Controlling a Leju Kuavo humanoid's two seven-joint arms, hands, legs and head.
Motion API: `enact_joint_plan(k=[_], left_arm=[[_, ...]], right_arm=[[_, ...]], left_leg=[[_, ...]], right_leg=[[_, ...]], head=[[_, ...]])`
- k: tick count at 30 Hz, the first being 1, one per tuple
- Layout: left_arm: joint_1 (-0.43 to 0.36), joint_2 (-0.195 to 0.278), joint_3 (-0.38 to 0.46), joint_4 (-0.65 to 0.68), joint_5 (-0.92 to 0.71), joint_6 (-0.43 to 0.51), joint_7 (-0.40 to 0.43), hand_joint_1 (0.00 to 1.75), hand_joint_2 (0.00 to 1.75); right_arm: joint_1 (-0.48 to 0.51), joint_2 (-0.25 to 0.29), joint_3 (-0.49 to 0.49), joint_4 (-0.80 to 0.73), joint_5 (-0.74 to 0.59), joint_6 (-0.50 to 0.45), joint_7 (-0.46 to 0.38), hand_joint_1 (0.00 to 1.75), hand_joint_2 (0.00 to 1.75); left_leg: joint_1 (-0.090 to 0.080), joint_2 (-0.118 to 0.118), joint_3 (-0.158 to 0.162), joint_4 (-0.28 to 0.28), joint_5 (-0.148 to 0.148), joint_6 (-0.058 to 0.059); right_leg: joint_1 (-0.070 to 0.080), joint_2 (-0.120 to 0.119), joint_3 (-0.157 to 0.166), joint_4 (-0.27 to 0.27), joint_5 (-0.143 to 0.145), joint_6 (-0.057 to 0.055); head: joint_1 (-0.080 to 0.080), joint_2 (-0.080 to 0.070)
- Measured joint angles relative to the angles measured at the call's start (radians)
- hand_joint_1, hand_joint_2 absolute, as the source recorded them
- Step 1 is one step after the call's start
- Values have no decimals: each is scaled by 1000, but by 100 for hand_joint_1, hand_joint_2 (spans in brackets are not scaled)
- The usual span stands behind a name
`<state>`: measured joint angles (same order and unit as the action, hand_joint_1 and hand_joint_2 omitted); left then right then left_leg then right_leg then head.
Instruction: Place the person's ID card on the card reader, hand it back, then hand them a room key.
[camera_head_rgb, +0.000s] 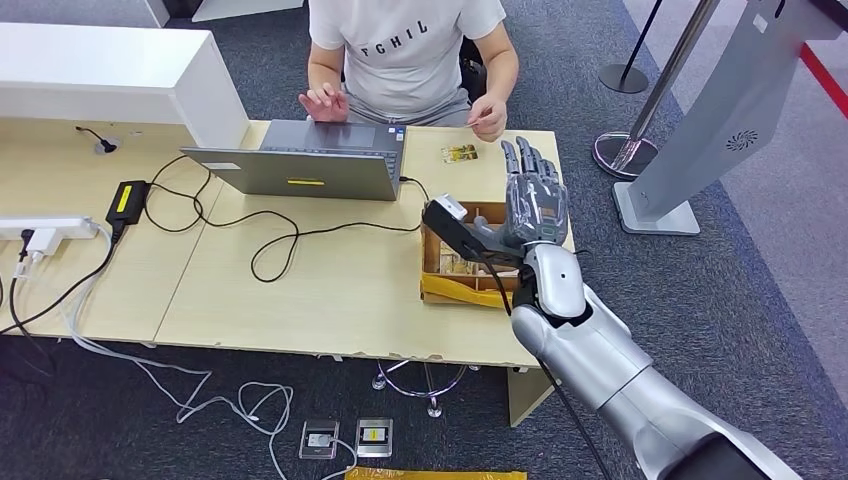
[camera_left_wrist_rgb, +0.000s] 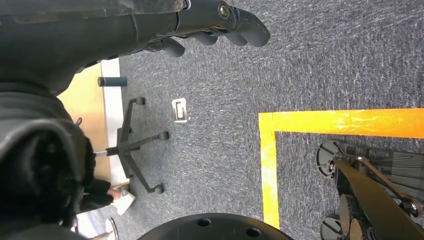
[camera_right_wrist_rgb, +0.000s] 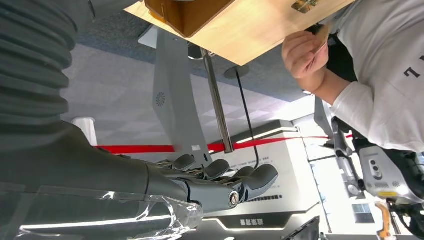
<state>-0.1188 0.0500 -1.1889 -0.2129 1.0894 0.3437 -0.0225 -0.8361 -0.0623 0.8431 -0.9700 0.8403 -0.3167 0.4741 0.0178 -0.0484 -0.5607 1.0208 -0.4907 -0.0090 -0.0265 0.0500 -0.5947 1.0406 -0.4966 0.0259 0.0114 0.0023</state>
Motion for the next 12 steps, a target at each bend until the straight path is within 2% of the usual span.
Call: enact_joint_plan(k=[4,8,12], left_arm=[[0,0,0,0,-4,0,2,0,0],[0,0,0,0,-8,-9,7,0,0],[3,1,0,0,-9,-17,9,0,0]], right_arm=[[0,-19,-6,-2,-15,4,41,0,175],[1,-84,-43,-23,-87,55,136,0,0],[10,-190,-96,-52,-119,114,204,0,0]], left_leg=[[0,0,0,0,0,0],[-1,0,1,1,0,0],[-1,-1,1,1,0,1]], right_leg=[[0,0,0,0,0,0],[0,0,0,-1,0,0],[-1,-1,0,-1,0,0]], head=[[0,0],[0,0],[0,0]])
